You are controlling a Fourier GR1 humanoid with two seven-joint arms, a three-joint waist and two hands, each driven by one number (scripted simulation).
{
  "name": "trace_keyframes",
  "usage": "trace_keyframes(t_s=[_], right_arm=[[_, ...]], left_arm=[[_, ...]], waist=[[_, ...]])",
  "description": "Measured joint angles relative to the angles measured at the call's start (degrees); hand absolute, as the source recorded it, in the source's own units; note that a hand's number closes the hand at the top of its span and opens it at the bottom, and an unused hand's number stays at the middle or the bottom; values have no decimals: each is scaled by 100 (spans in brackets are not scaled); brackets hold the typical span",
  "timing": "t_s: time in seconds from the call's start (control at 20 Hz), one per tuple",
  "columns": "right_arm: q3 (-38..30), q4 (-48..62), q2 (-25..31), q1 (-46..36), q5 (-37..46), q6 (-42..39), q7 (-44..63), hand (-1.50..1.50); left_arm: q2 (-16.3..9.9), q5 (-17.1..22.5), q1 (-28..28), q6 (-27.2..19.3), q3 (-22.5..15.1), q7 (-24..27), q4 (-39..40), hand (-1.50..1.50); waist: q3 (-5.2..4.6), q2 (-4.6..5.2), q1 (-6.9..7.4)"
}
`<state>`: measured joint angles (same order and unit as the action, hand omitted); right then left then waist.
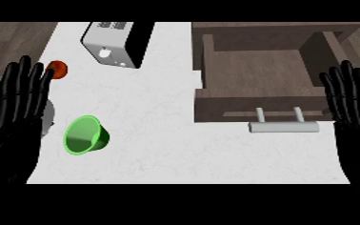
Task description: Pick up the cup, place it into the drawer and close the drawer
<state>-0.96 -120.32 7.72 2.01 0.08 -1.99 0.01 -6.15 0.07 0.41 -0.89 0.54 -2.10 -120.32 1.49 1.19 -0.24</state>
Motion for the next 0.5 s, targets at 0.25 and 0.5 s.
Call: trace_keyframes(t_s=[0.25, 0.5], right_arm=[[55, 81, -138, -161, 26, 91, -45, -150], [145, 186, 13, -216, -234, -225, 259, -150]], left_arm=[[-520, 1074, 103, 1055, 304, 258, 26, -150], [-826, 2586, 445, 1932, 654, 53, 544, -150]], waist=[[-111, -89, 54], [-147, -101, 83]])
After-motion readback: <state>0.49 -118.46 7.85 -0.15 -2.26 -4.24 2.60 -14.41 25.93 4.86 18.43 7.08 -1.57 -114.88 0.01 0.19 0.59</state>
